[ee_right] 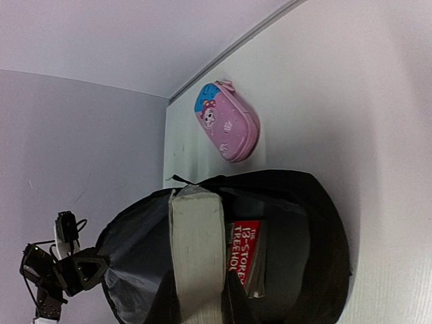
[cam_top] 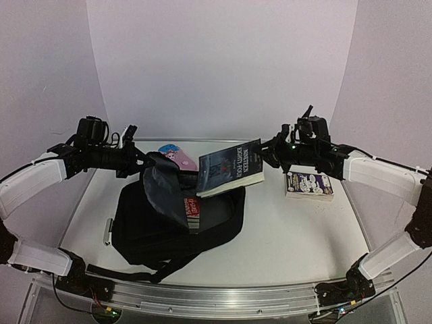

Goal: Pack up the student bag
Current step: Place the book in the student bag.

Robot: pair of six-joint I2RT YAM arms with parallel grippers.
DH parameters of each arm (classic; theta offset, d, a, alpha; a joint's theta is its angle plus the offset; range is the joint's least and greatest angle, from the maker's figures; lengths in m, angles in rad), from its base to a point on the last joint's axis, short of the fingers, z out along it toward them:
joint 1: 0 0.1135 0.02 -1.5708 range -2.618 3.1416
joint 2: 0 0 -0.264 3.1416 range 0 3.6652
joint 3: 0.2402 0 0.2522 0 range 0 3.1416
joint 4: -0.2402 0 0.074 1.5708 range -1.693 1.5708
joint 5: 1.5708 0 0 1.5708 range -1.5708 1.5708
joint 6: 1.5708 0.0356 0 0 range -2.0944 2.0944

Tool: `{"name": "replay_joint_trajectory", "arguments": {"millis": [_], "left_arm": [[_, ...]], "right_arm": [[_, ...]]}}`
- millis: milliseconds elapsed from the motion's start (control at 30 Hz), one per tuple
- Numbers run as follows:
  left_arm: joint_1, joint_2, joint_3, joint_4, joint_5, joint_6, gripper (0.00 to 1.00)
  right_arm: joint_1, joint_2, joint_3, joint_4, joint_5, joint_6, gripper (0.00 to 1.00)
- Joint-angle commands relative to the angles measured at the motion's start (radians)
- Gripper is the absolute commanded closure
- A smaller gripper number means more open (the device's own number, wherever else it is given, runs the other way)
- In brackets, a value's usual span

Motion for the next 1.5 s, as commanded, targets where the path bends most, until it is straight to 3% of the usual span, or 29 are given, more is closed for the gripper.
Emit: {"name": "replay_joint_trajectory", "arguments": {"millis": [0, 700, 1200, 1467], "left_arm": [[0.002, 0.004, 0.033, 0.031, 0.06, 0.028, 1.0], [0.002, -0.058, 0.054, 0.039, 0.052, 0.053, 1.0], [0.002, 0.036, 0.096, 0.079, 0.153, 0.07, 1.0], [-0.001, 0.115, 0.138, 0.111, 0.228, 0.082, 1.0]], "right_arm": [[0.064, 0.029, 0.012, 0.309, -0.022, 0.132, 1.0], [0.124, 0.205, -0.147, 0.322, 0.039, 0.17, 1.0], [0.247, 0.468, 0.15, 0.345, -0.095, 0.083, 1.0], [0.318, 0.662, 0.359, 0.445, -0.173, 0.131, 1.0]]}}
